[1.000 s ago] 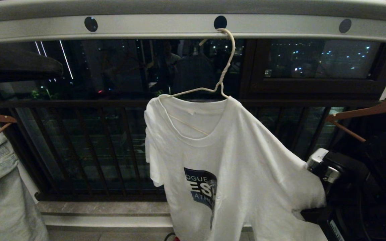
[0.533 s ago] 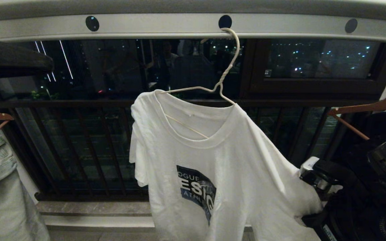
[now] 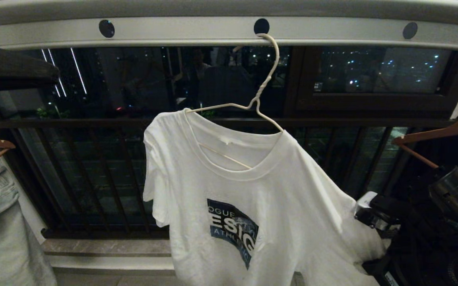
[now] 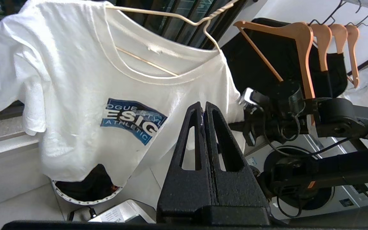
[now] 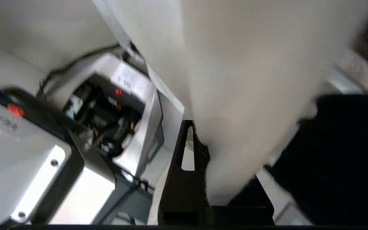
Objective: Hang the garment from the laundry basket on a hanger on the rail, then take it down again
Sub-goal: Take the clothes off the clothes rack
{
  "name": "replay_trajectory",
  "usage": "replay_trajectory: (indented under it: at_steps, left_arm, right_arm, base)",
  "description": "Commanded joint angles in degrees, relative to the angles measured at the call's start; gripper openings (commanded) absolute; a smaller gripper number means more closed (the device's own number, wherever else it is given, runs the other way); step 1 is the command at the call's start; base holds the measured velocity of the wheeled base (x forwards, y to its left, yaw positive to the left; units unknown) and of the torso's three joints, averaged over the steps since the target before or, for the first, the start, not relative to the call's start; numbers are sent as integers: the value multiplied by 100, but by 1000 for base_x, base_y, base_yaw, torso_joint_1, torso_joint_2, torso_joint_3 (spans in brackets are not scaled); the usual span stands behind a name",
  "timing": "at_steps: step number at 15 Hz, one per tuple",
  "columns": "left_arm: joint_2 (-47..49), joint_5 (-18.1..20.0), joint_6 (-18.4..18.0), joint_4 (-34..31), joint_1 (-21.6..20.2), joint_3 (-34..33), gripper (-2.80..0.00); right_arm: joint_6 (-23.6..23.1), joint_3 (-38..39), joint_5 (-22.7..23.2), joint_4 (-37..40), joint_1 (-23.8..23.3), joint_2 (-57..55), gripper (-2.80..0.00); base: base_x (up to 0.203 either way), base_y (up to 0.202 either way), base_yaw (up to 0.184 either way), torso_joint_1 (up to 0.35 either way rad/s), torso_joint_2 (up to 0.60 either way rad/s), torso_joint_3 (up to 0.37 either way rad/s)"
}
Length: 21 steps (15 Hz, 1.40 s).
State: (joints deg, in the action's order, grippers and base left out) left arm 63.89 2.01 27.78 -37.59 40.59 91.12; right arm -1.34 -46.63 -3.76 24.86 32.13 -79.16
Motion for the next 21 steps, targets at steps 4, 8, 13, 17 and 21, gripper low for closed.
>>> replay_trajectory:
  at_steps: [4, 8, 13, 17, 21]
  left_arm:
    - [-17, 1, 17, -20, 1, 2, -280]
    - [-17, 1, 17, -20, 1, 2, -280]
    - [-17, 1, 17, -12, 1, 2, -280]
    - [-26, 1, 17, -20, 1, 2, -280]
    - [-31, 8, 18, -20, 1, 60, -280]
  right_arm:
    - [-34, 93, -2, 62, 3, -177, -280]
    - [-156, 145, -16, 80, 3, -211, -280]
    - [-147, 56, -37, 16, 3, -45, -280]
    - [-161, 12, -4, -127, 3, 220, 0]
    - [-133, -252, 127, -334, 3, 693, 0]
  base:
    - [0, 0, 0, 0, 0, 0]
    - [0, 0, 0, 0, 0, 0]
    - [0, 0, 0, 0, 0, 0]
    - [0, 0, 0, 0, 0, 0]
    - [0, 0, 0, 0, 0, 0]
